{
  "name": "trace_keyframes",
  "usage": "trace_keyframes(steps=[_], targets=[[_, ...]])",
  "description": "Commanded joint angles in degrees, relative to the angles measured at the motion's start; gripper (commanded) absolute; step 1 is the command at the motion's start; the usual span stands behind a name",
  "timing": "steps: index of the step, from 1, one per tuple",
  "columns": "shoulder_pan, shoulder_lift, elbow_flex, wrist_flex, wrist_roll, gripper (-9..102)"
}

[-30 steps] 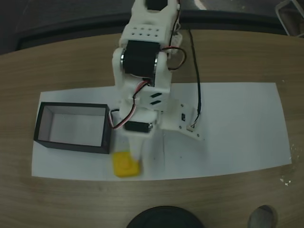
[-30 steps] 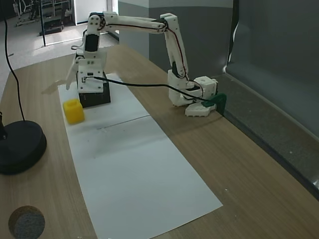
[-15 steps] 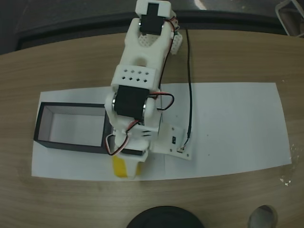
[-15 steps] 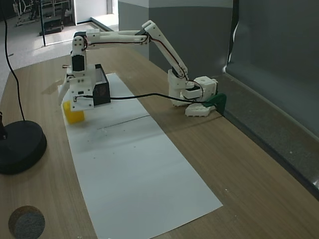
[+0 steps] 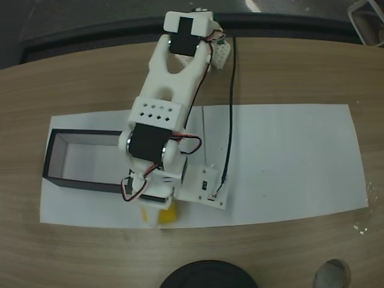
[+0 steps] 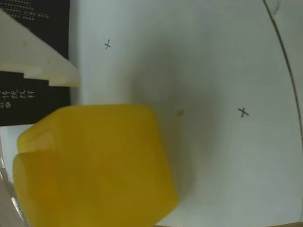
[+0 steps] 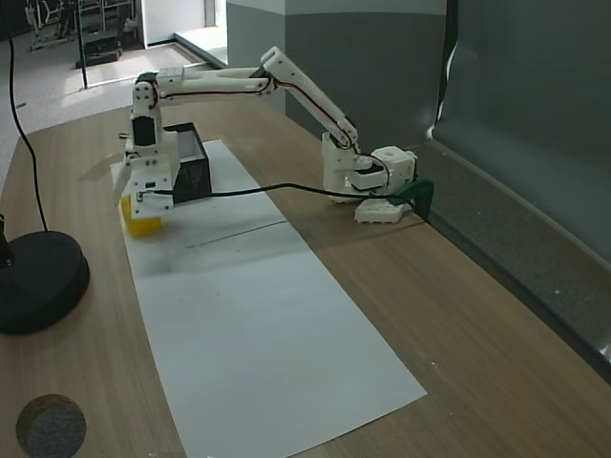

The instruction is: Grab a yellow square and put it in the box.

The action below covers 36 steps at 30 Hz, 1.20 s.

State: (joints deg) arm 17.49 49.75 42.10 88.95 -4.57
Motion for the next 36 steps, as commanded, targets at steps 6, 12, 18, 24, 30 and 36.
trace_keyframes(steps=[6, 12, 18, 24, 30, 36], targets=[[-0.62, -0.18, -3.6, -0.62, -0.35, 8], [-2.11, 4.04, -8.96, 2.02, 0.35, 8], [-2.72, 16.0, -27.69, 9.32, 0.0, 8], [7.82, 26.98, -32.17, 9.84, -0.26, 8], [26.98, 24.87, -29.97, 9.84, -0.53, 8], [31.03, 15.47, -22.5, 9.76, -4.48, 8]])
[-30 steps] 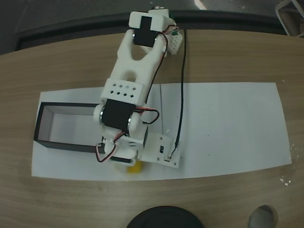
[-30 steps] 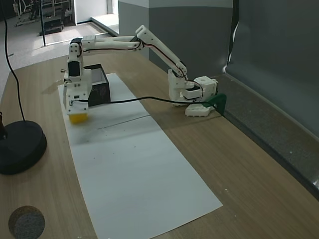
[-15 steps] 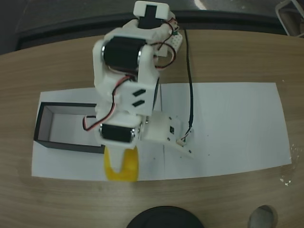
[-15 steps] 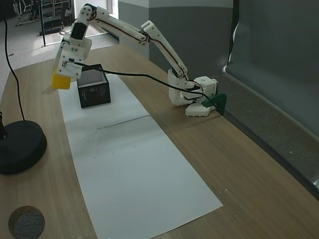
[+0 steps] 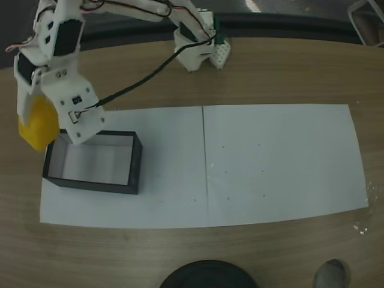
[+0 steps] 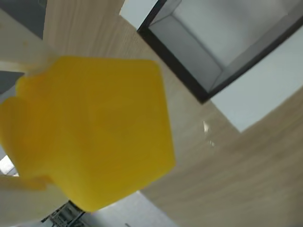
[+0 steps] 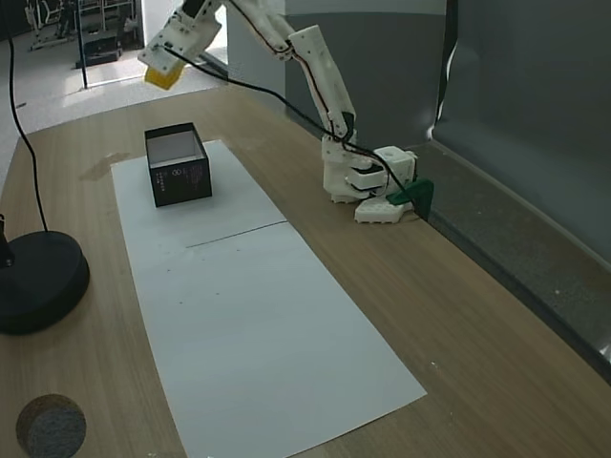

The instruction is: Grab a yellow square and put it in the box.

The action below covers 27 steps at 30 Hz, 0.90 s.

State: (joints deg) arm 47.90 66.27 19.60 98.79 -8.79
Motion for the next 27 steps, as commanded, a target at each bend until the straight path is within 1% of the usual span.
trace_keyframes(steps=[1, 7, 16, 18, 21, 23, 25, 27], targets=[[0.62, -2.81, 0.26, -0.09, -0.26, 8], [0.0, -11.25, 0.18, -0.09, 0.0, 8], [0.0, -17.93, 0.0, -0.09, 0.18, 8], [0.0, -18.72, -0.18, -0.09, 0.18, 11], [0.0, -19.07, -0.18, -0.09, 0.18, 25], [-0.09, -18.81, -0.18, -0.09, 0.18, 33], [-0.18, -18.19, -0.26, -0.09, 0.18, 33], [-0.88, -17.58, -1.23, -0.09, 0.26, 30]])
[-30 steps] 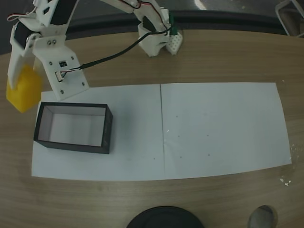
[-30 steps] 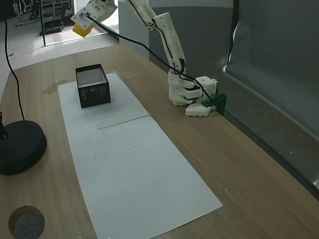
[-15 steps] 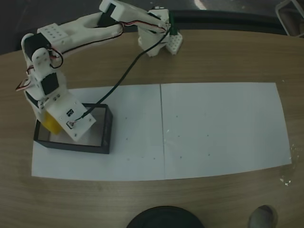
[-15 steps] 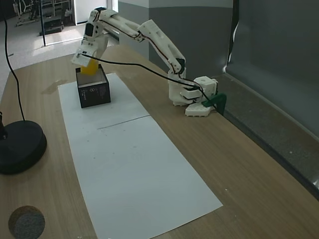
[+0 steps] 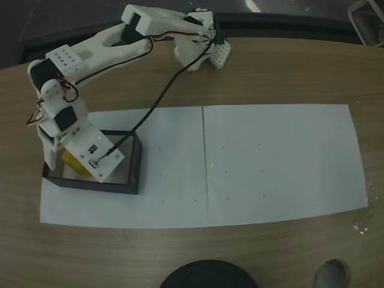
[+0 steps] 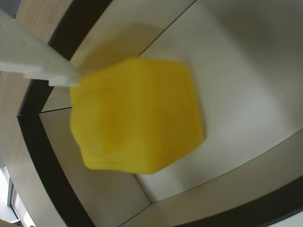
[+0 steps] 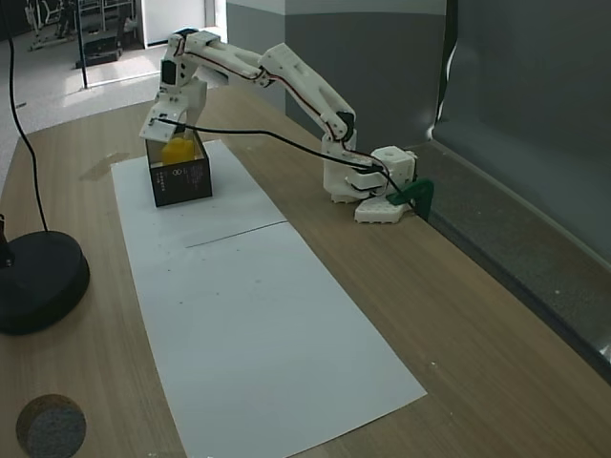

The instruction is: Grab a yellow square and put it in the box.

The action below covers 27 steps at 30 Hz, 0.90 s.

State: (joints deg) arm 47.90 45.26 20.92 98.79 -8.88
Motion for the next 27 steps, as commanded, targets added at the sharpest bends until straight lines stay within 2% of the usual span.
trace_keyframes(steps=[1, 6, 11, 15, 18, 23, 27], targets=[[-1.23, 4.04, -3.6, -0.09, 0.7, 27], [-4.66, 11.95, -11.16, 0.18, 10.2, 1], [-14.68, 27.6, -11.95, 0.26, 13.97, 1], [-26.19, 40.43, -10.02, 0.53, 14.15, 1], [-35.16, 51.94, -1.58, 0.53, 13.97, 1], [-48.08, 72.42, 22.5, 0.09, 13.89, 1], [-51.06, 87.54, 41.57, -1.67, 13.8, 1]])
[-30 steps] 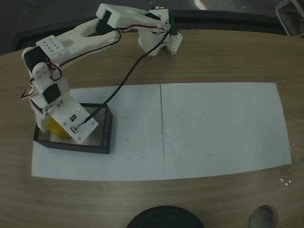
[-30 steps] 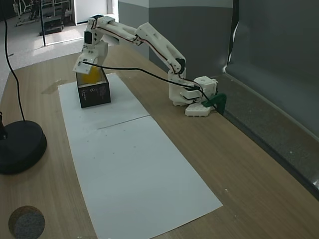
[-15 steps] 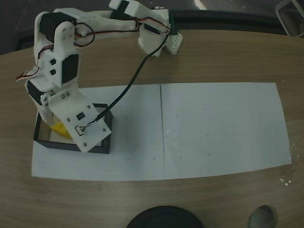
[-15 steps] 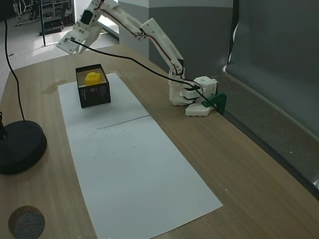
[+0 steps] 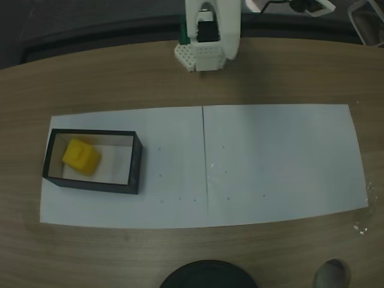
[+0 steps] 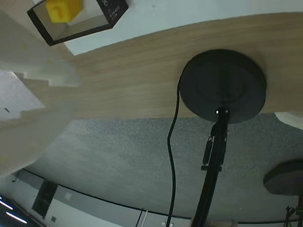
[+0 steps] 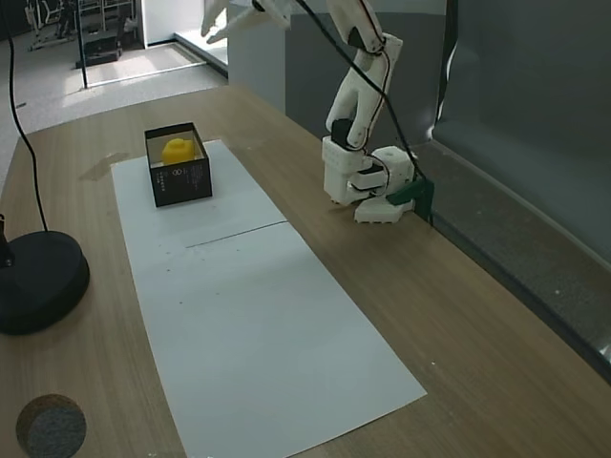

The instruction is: Grab a yellow square and put it in the box.

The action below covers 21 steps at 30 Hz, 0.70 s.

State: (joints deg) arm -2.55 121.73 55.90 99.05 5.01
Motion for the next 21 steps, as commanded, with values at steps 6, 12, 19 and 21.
trace_keyframes(steps=[6, 12, 19, 21], targets=[[1.05, 33.93, 34.63, -10.99, -4.22, 1], [0.97, 56.51, 58.97, -18.9, -9.49, 1], [1.14, 74.27, 76.11, -23.64, -12.39, 0], [0.7, 76.64, 79.37, -24.52, -12.3, 0]])
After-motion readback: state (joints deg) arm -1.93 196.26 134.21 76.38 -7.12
